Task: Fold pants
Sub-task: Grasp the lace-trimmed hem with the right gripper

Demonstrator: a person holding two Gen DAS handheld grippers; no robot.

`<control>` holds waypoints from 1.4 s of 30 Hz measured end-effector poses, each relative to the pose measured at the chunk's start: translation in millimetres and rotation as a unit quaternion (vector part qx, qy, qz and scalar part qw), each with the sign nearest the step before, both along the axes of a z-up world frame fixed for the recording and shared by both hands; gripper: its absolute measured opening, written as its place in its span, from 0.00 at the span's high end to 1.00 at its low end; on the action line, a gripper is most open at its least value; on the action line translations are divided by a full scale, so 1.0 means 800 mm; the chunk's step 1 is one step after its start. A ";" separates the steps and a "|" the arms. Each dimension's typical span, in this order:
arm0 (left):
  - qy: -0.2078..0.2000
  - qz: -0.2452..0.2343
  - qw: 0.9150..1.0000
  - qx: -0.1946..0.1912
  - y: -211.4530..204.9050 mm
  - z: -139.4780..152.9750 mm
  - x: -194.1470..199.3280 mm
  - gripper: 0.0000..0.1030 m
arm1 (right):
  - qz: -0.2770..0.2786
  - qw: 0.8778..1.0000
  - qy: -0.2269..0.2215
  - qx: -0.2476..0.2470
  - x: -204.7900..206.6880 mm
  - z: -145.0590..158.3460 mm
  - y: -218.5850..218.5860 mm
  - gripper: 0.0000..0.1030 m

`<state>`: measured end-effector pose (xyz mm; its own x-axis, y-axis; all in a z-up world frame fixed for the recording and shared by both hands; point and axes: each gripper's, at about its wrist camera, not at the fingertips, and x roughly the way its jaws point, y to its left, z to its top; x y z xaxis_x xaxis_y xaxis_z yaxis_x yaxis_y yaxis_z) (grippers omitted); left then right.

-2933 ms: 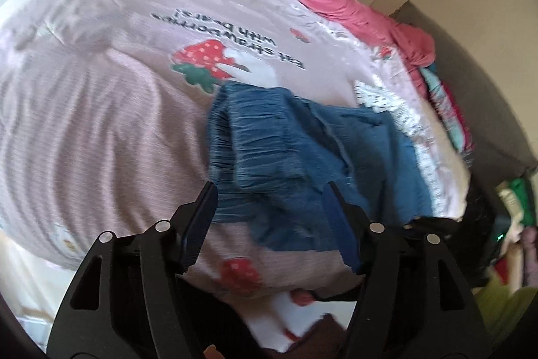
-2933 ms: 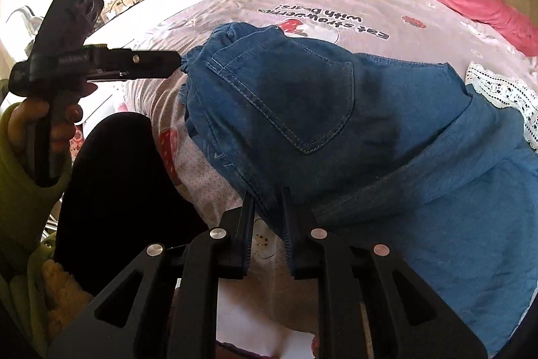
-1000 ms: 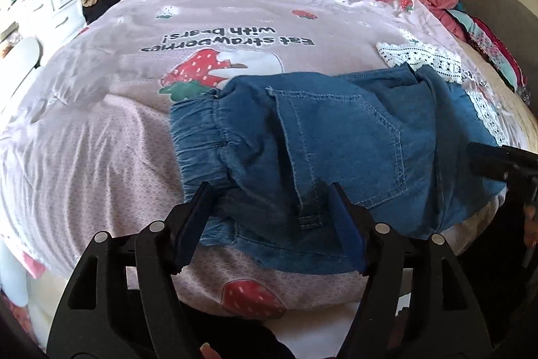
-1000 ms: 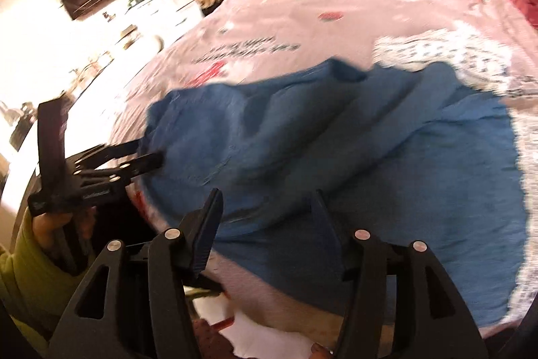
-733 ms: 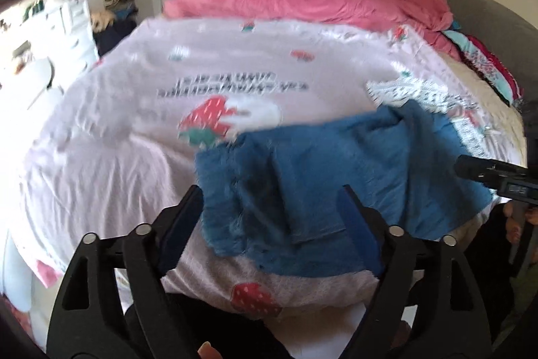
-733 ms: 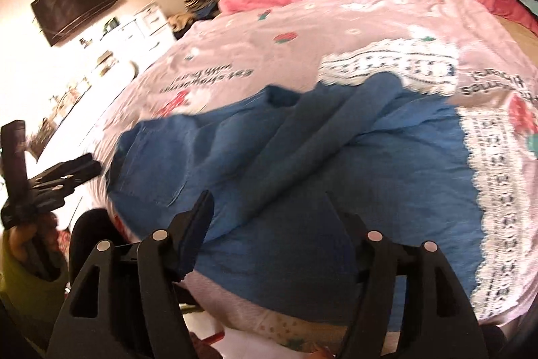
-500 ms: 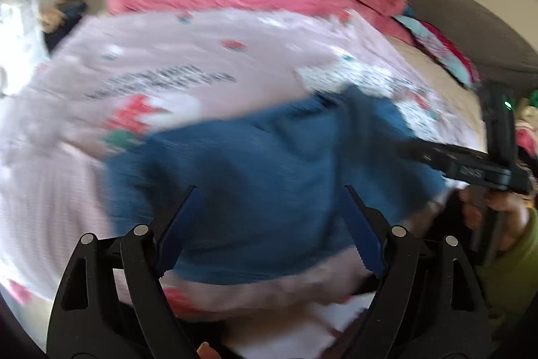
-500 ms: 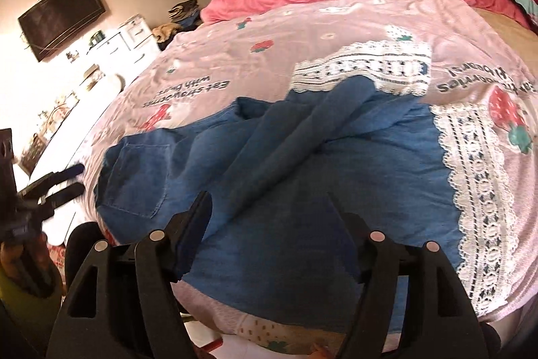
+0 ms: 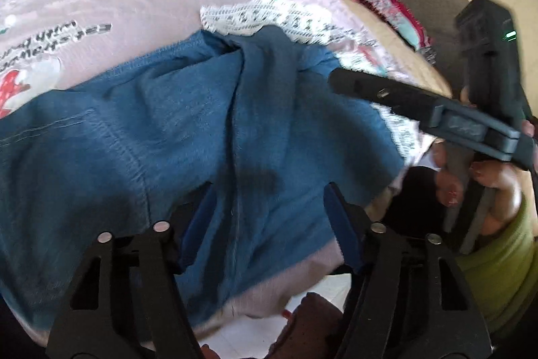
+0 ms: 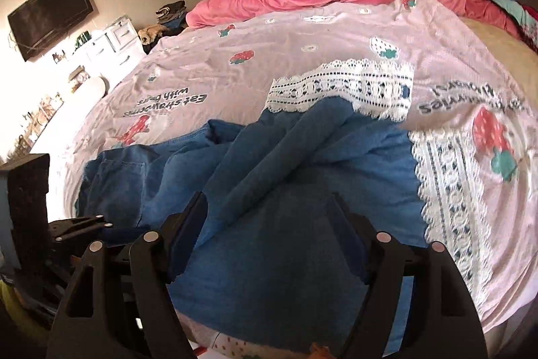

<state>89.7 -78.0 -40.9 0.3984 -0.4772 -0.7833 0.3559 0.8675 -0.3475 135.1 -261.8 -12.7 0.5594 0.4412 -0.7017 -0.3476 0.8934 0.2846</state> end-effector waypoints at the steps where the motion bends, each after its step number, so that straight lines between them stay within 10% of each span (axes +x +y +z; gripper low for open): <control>1: 0.003 0.003 1.000 -0.001 -0.001 -0.005 0.004 0.44 | 0.001 1.000 0.000 -0.008 0.005 0.001 0.003 0.30; 7: -0.023 0.010 0.999 -0.020 0.003 -0.017 0.004 0.49 | 0.005 0.999 0.004 -0.045 0.039 0.000 0.023 0.30; 14: -0.009 0.019 0.995 -0.100 0.022 -0.023 0.014 0.80 | 0.014 0.996 0.015 -0.084 0.116 -0.005 0.073 0.30; 22: -0.017 -0.008 0.995 -0.095 0.008 -0.024 0.002 0.91 | -0.001 0.990 0.024 -0.138 0.197 -0.026 0.120 0.31; 28: -0.036 -0.016 0.997 -0.069 -0.004 -0.021 -0.001 0.91 | -0.009 0.983 0.047 -0.179 0.233 -0.050 0.149 0.44; 33: -0.036 -0.018 0.997 -0.073 -0.009 -0.020 0.000 0.91 | -0.025 0.977 0.030 -0.209 0.241 -0.064 0.146 0.80; 42: -0.062 -0.009 0.996 -0.066 -0.004 -0.016 -0.001 0.80 | -0.063 0.995 0.004 -0.079 0.200 -0.012 0.056 0.93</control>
